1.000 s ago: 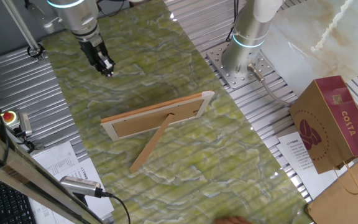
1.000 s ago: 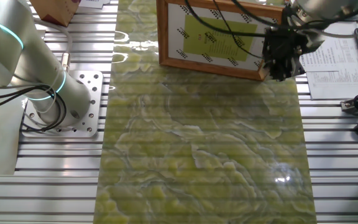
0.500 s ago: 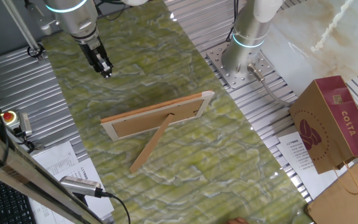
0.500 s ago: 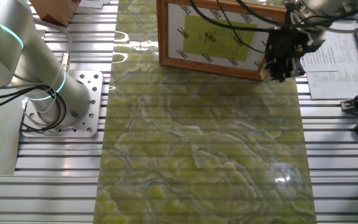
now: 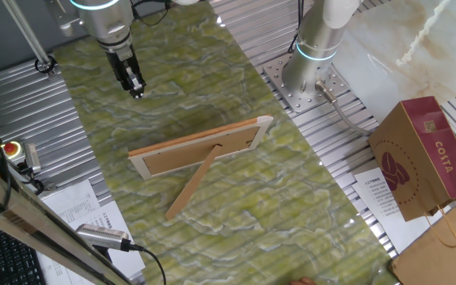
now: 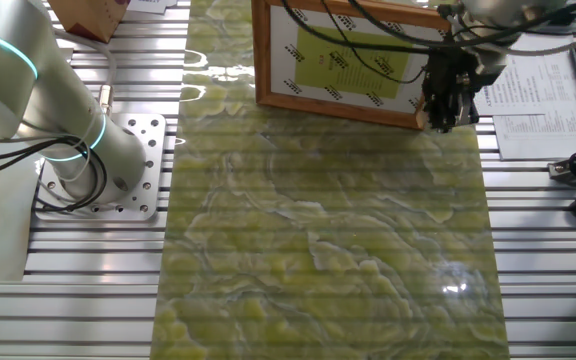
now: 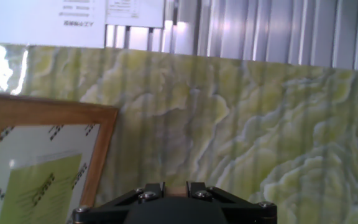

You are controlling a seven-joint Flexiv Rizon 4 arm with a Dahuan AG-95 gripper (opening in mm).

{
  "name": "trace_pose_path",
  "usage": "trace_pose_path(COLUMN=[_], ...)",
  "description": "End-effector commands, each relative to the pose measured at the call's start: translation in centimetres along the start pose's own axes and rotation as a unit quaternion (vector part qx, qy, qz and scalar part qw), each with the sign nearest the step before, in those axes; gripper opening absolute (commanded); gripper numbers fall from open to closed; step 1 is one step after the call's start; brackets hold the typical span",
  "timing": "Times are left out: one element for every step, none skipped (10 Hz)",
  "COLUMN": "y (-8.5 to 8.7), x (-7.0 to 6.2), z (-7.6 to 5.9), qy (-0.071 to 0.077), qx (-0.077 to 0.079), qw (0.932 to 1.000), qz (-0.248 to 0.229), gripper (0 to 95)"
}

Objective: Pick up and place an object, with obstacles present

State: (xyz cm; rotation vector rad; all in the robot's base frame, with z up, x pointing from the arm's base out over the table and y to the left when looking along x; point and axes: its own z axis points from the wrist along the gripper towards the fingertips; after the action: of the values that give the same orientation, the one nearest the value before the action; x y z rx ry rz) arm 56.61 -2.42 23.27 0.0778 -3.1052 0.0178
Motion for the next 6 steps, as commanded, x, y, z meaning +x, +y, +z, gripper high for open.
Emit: trace_pose_path(y=[-0.1, -0.1, -0.1, -0.1, -0.9, -2.0], x=[0.0, 0.0, 0.0, 0.0, 0.4, 0.7], z=[0.0, 0.0, 0.0, 0.0, 0.5, 1.2], qy=[-0.014, -0.016, -0.012, -0.012, -0.013, -0.017], qx=[-0.006, -0.008, -0.011, -0.01, -0.008, -0.007], qw=[0.9993, 0.9993, 0.9992, 0.9993, 0.9994, 0.9992], qz=[-0.034, -0.033, -0.036, -0.033, -0.032, -0.036], gripper=[0.0, 0.0, 0.0, 0.0, 0.0, 0.0])
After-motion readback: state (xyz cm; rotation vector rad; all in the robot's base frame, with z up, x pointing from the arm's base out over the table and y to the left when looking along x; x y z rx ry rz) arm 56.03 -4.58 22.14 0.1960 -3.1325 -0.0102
